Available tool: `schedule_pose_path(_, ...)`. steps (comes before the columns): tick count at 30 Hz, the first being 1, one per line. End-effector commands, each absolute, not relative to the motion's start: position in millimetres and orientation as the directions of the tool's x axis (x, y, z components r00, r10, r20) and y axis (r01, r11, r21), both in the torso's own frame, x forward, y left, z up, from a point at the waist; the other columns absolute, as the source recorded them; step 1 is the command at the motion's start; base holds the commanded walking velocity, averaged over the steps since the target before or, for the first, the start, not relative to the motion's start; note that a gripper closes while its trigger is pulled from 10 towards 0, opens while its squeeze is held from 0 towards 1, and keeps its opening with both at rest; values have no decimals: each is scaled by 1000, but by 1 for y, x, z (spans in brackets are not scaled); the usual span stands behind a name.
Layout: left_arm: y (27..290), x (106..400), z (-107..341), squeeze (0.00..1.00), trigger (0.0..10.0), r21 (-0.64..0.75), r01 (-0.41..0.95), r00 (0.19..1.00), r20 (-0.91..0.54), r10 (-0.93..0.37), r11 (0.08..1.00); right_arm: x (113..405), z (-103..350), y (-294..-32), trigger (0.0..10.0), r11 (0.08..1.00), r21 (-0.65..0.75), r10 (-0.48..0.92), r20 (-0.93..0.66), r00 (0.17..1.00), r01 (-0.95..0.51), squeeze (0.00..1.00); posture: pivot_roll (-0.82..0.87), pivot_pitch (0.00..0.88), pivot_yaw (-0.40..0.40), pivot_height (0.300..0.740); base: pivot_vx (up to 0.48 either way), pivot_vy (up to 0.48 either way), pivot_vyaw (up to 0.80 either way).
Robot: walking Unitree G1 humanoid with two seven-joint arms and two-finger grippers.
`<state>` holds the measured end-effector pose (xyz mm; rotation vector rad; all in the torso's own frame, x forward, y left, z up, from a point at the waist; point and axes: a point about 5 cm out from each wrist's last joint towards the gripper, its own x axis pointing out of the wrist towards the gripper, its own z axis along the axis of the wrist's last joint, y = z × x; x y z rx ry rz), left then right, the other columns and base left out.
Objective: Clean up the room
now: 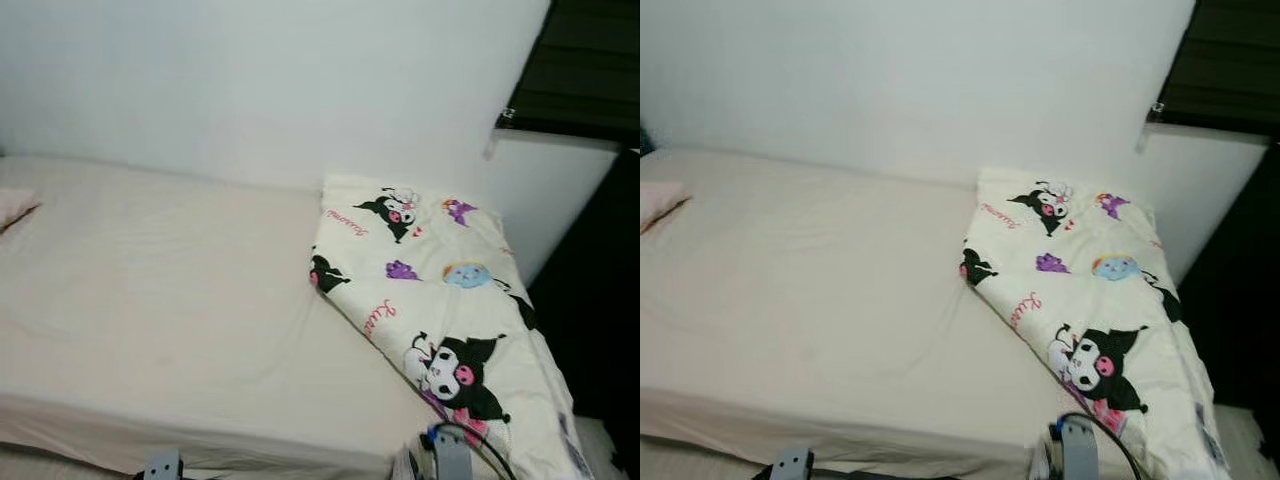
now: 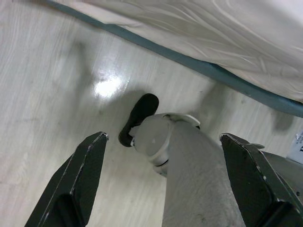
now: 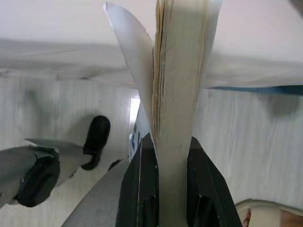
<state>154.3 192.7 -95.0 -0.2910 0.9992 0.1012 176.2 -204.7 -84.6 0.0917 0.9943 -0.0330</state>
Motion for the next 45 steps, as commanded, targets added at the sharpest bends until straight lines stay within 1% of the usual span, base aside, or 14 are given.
schedule_pose_path(1, 190, 150, -97, 0, 10000, -199, -206, 518, -853, -66, 958, 178, -84, -204, 10000, 993, 78, 13, -829, 560, 93, 0, 32, 0, -96, 740, 0, 0, 544)
schedule_pose_path(6, 190, 147, -98, 0, 10000, -191, -198, 505, -860, -67, 961, 191, -76, -207, 10000, 993, 87, 17, -787, 617, 84, 0, 26, 0, -90, 740, -396, 276, 543)
schedule_pose_path(7, 191, 147, -98, 0, 10000, -189, -202, 510, -858, -62, 961, 203, -69, -208, 10000, 995, 87, 30, -758, 651, 55, 0, 28, 0, -92, 740, 0, 0, 544)
schedule_pose_path(12, 191, 147, -98, 0, 10000, -186, -198, 511, -858, -61, 963, 217, -60, -207, 10000, 995, 92, 49, -724, 688, 27, 0, 29, 0, -93, 740, 0, 0, 544)
schedule_pose_path(15, 192, 148, -98, 0, 10000, -183, -185, 511, -857, -65, 966, 255, -35, -198, 10000, 990, 125, 125, -618, 776, -60, 0, 34, 0, -95, 740, 0, 0, 542)
schedule_pose_path(16, 192, 148, -98, 0, 10000, -183, -183, 511, -857, -65, 966, 264, -27, -195, 10000, 988, 131, 145, -587, 796, -83, 0, 34, 0, -94, 740, 0, 0, 544)
schedule_pose_path(17, 192, 148, -98, 0, 10000, -183, -183, 511, -857, -65, 966, 264, -27, -195, 10000, 988, 131, 145, -587, 796, -83, 0, 34, 0, -94, 740, 0, 0, 544)
schedule_pose_path(19, 192, 148, -98, 0, 10000, -181, -179, 511, -857, -66, 967, 282, -12, -188, 10000, 981, 150, 185, -516, 836, -124, 0, 37, 0, -93, 740, 0, 0, 544)
schedule_pose_path(21, 192, 148, -98, 0, 10000, -181, -179, 511, -857, -66, 967, 282, -12, -188, 10000, 981, 150, 185, -516, 836, -124, 0, 37, 0, -93, 740, 0, 0, 544)
schedule_pose_path(29, 192, 147, -98, 0, 10000, -173, -164, 510, -858, -67, 971, 307, 15, -173, 10000, 965, 168, 252, -394, 884, -200, 0, 35, 0, -89, 740, 0, 0, 543)
schedule_pose_path(32, 192, 147, -98, 0, 10000, -173, -164, 510, -858, -67, 971, 307, 15, -173, 10000, 965, 168, 252, -394, 884, -200, 0, 35, 0, -89, 740, 0, 0, 538)
schedule_pose_path(35, 192, 148, -97, 0, 10000, -178, -153, 516, -853, -75, 972, 313, 21, -166, 10000, 956, 174, 284, -364, 887, -235, 0, 36, 0, -91, 740, 0, 0, 542)
schedule_pose_path(39, 190, 150, -97, 0, 10000, -188, -141, 520, -849, -89, 972, 307, 16, -153, 10000, 937, 167, 349, -374, 859, -308, 0, 34, 0, -89, 740, 447, 0, 542)
schedule_pose_path(45, 190, 148, -97, 0, 10000, -189, -139, 516, -852, -92, 972, 305, 14, -151, 10000, 927, 191, 372, -364, 854, -322, 0, 34, 0, -88, 740, 480, 0, 541)
